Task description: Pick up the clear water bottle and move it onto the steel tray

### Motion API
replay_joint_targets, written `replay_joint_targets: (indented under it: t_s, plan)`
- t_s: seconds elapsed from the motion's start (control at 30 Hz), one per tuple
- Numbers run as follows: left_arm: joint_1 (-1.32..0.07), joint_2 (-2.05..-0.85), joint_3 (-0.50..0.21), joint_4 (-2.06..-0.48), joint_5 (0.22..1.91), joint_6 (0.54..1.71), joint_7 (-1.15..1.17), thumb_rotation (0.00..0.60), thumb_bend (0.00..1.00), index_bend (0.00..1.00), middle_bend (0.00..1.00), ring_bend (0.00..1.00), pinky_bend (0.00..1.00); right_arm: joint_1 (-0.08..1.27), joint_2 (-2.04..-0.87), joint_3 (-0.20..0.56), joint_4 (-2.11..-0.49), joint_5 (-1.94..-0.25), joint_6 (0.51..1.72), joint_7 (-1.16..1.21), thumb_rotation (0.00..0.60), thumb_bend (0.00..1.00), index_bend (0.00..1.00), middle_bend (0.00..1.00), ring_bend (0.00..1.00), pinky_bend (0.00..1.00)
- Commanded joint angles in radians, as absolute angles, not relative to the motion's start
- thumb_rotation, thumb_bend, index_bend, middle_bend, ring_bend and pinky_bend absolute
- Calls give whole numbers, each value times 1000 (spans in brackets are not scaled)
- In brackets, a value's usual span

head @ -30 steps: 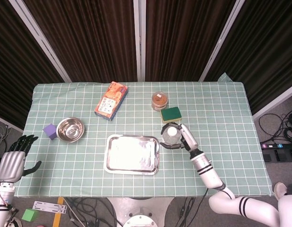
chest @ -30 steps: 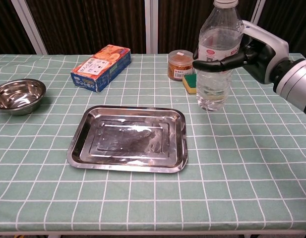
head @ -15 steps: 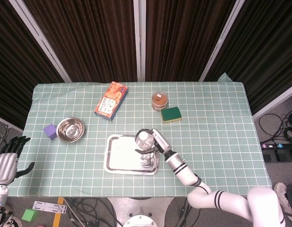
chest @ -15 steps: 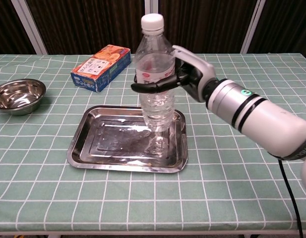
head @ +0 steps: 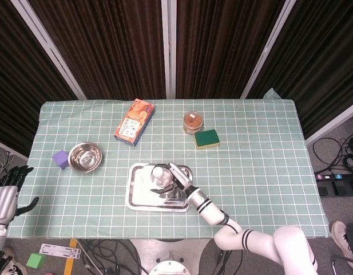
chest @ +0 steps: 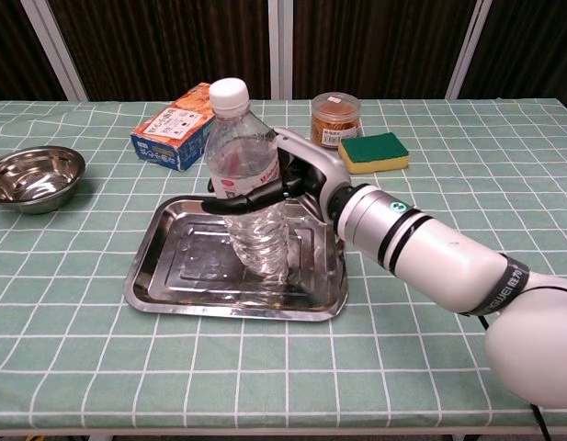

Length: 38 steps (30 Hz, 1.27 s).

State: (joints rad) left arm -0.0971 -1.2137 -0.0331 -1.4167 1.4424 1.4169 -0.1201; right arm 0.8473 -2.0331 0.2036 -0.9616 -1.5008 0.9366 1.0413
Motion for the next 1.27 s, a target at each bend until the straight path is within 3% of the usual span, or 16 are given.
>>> replay_joint_targets:
  t_s: [0.03, 0.07, 0.13, 0.5, 0.6, 0.83, 0.93, 1.03, 1.13, 1.27]
  plan:
    - [-98, -1215, -33, -1420, 1447, 1420, -116, 600, 280, 185, 207, 110, 192, 859, -1991, 160, -974, -1544, 930, 1076, 600, 0, 187, 289, 100, 196]
    - [-98, -1215, -33, -1422, 1449, 1421, -115, 600, 280, 185, 207, 110, 192, 862, -1979, 151, -981, -1552, 926, 1086, 600, 0, 86, 212, 43, 133]
    - [-99, -1214, -34, -1427, 1452, 1423, -109, 600, 280, 185, 207, 110, 192, 864, -1957, 139, -995, -1561, 924, 1095, 600, 0, 7, 127, 1, 64]
    - [-97, -1207, -30, -1458, 1464, 1431, -85, 600, 280, 185, 207, 110, 192, 824, -1854, 122, -1105, -1544, 964, 1003, 600, 0, 0, 25, 0, 0]
    - [-96, -1206, -31, -1464, 1463, 1433, -77, 600, 280, 185, 207, 110, 192, 806, -1759, 102, -1190, -1537, 950, 922, 600, 0, 0, 6, 0, 0]
    - [-98, -1201, -32, -1483, 1456, 1427, -57, 600, 281, 185, 207, 110, 192, 755, -1308, 6, -1553, -1362, 785, 382, 600, 0, 0, 20, 0, 0]
    - [-103, -1203, -38, -1482, 1450, 1421, -52, 600, 281, 185, 207, 109, 192, 672, -1169, -43, -1683, -1214, 929, -35, 600, 0, 0, 26, 0, 0]
    - [-107, -1206, -41, -1470, 1445, 1414, -57, 600, 281, 185, 207, 109, 192, 576, -1165, -63, -1729, -1158, 1151, -297, 600, 0, 0, 27, 0, 0]
    - [-112, -1211, -46, -1460, 1444, 1411, -68, 600, 281, 185, 207, 109, 192, 495, -1202, -71, -1689, -1223, 1297, -316, 600, 0, 0, 30, 0, 0]
    - [-118, -1219, -49, -1447, 1446, 1405, -75, 600, 281, 185, 207, 109, 192, 441, -1214, -80, -1653, -1284, 1359, -293, 600, 0, 0, 30, 0, 0]
